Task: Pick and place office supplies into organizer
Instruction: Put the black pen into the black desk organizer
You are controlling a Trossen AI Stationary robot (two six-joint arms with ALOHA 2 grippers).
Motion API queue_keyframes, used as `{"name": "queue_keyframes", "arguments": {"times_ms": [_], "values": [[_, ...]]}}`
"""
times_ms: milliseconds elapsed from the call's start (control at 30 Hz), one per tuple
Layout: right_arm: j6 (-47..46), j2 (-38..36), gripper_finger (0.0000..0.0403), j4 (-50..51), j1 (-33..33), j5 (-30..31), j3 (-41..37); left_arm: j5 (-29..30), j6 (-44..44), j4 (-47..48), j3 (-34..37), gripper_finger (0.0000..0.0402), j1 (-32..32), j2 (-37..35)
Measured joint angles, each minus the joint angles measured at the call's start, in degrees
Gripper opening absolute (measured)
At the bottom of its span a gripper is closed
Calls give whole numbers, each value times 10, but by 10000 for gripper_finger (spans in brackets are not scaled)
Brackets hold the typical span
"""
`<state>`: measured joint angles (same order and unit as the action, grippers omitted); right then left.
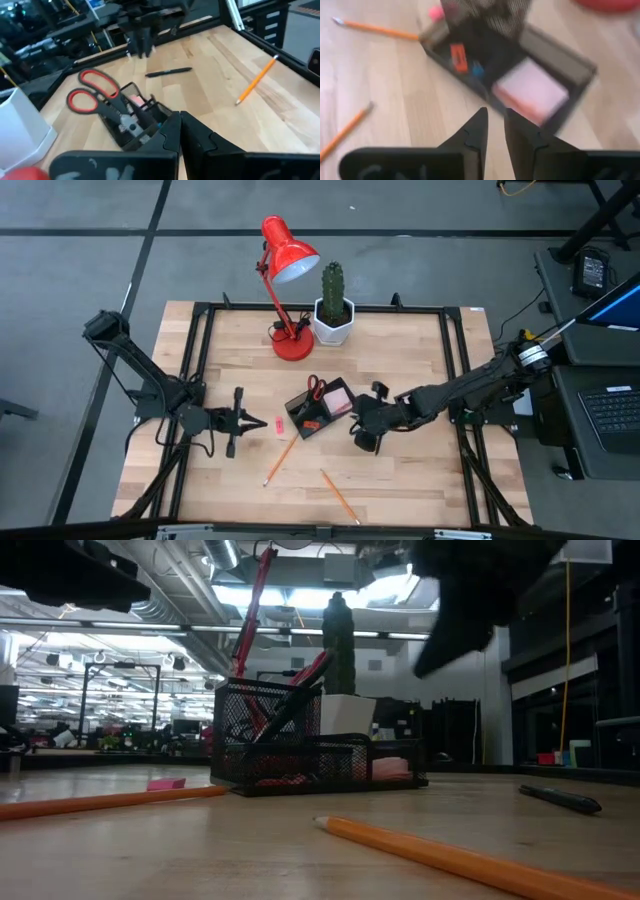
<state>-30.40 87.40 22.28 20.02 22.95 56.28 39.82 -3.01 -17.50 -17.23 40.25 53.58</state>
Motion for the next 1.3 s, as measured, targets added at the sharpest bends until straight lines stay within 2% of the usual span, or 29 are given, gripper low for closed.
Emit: {"name": "queue_keyframes", "arguments": {"times_ms": [133,300,433,533,667,933,1300], "values": [[-84,8,67,60,8,-1,0,-32,31,66,0,2,-26,-42],[-169,7,67,99,22,-3,-1,-84,24,66,16,2,-54,-73],[-268,7,67,160,32,-37,0,-123,22,-9,70,2,-71,-92],[-346,7,67,208,44,-40,-1,-145,23,-96,122,1,-78,-100],[-416,7,67,246,57,-42,-1,-149,22,-173,168,3,-79,-100],[-472,20,67,219,77,-46,0,-142,22,-189,167,3,-79,-100],[-481,84,67,211,81,-77,-1,-141,49,-190,167,3,-79,-100]]}}
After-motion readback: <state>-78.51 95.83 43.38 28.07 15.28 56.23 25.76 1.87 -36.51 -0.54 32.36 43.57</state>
